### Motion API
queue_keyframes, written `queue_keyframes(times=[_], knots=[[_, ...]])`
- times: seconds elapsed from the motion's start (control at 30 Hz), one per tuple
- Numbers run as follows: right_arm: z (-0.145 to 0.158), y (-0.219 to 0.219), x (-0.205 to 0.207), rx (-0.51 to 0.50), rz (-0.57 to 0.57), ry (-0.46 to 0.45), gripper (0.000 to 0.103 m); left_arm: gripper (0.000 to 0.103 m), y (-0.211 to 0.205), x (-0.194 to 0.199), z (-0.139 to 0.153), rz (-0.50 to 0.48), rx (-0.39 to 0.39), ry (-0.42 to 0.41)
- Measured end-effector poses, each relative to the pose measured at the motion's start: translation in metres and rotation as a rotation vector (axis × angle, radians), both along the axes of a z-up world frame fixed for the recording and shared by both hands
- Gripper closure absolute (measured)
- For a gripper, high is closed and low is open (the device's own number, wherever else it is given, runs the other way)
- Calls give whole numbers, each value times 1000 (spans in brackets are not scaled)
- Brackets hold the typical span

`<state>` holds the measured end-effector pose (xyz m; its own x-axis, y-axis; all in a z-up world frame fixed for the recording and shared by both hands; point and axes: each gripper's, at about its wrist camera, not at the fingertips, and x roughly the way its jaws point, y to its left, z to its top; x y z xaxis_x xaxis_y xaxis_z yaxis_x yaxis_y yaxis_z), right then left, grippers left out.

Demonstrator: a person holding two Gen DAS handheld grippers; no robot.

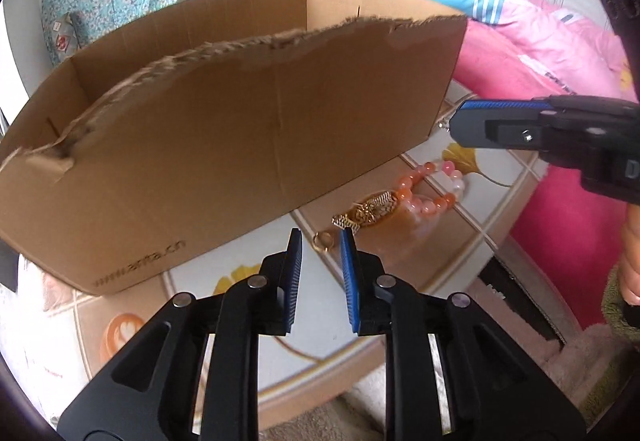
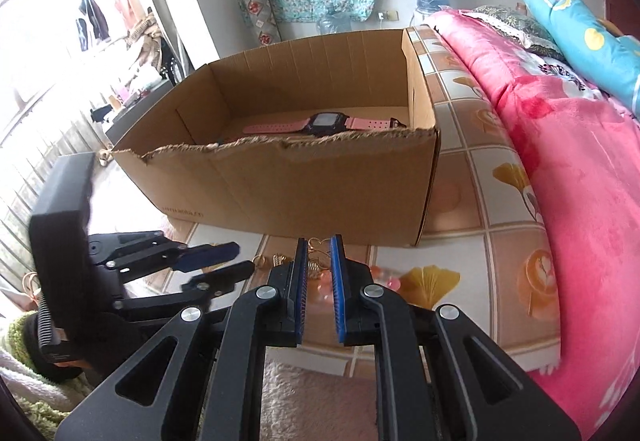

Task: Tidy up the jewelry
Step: 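Lift the gold heart charm with the right tool and carry it over the box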

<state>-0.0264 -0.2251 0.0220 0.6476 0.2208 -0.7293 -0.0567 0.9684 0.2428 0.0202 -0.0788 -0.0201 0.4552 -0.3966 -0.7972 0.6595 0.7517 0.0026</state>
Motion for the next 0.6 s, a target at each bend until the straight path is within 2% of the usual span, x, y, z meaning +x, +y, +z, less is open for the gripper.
queue_keyframes(times=[0.2, 0.3, 0.37, 0.6], knots=[[-6, -9, 10, 25, 9, 6, 91, 84, -12, 1, -6, 2, 53, -6], [-9, -11, 15, 35, 19, 11, 91, 85, -14, 0, -7, 7, 54, -4], [-11, -11, 17, 39, 23, 12, 91, 93, -16, -1, -7, -4, 60, -10], [-10, -13, 17, 41, 24, 8, 91, 95, -17, -8, -7, -5, 68, -30]])
